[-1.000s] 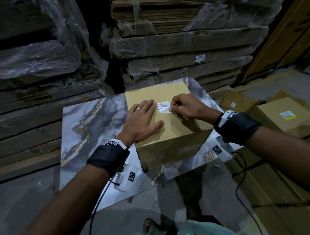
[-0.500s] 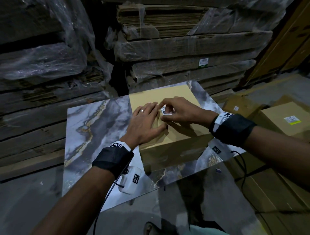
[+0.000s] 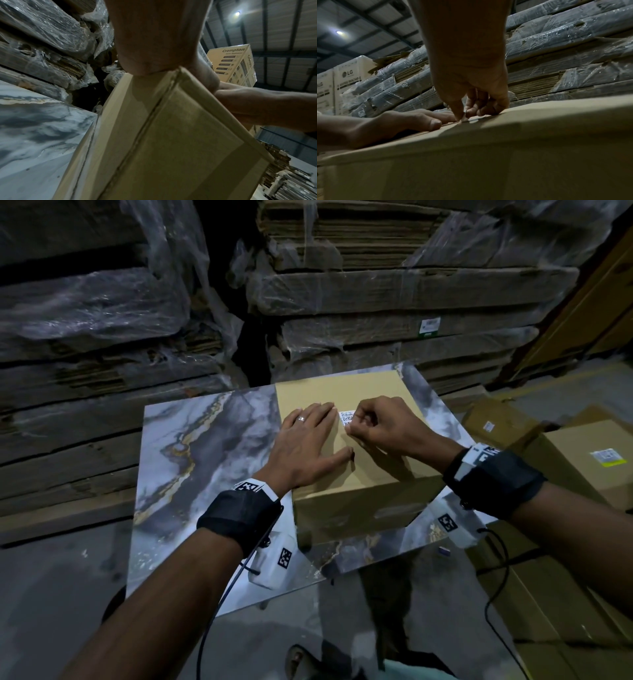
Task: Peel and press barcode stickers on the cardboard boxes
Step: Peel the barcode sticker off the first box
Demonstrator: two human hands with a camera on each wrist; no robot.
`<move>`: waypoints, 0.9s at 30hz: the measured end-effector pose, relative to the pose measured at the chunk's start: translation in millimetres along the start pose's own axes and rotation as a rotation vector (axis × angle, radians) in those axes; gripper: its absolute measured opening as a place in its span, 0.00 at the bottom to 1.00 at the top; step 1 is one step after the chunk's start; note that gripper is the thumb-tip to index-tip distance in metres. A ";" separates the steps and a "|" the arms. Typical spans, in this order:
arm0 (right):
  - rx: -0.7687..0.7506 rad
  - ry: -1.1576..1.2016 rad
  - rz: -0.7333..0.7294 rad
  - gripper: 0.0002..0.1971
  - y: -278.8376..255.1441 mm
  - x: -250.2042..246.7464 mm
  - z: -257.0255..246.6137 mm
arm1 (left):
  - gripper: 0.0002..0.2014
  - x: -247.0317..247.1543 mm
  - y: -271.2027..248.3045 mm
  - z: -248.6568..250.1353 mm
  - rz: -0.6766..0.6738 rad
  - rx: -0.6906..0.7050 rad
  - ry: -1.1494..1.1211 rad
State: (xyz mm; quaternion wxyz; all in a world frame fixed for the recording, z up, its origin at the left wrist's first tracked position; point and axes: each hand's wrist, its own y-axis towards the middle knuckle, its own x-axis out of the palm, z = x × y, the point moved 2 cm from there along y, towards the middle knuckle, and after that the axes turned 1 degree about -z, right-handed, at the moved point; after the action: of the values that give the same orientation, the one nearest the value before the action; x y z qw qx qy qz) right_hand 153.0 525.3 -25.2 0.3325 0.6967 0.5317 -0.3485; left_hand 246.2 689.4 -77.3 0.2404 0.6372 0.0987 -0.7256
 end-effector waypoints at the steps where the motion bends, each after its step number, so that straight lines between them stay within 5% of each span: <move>1: -0.008 0.012 0.037 0.07 -2.7 1.7 0.7 | 0.48 -0.1 -0.3 0.1 0.002 -0.002 -0.002; 8: 0.006 0.086 0.234 0.10 -19.0 13.1 6.1 | 0.48 -2.6 -1.2 1.9 0.021 -0.004 -0.011; 27: -0.008 0.052 0.401 0.09 -28.9 26.4 6.1 | 0.47 -1.5 0.3 4.4 0.044 -0.026 -0.001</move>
State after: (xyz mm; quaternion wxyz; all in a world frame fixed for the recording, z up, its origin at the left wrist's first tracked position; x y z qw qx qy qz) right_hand 129.1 539.8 -53.3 0.3838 0.7961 0.3922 -0.2552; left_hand 242.5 687.5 -75.1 0.2645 0.6356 0.0942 -0.7191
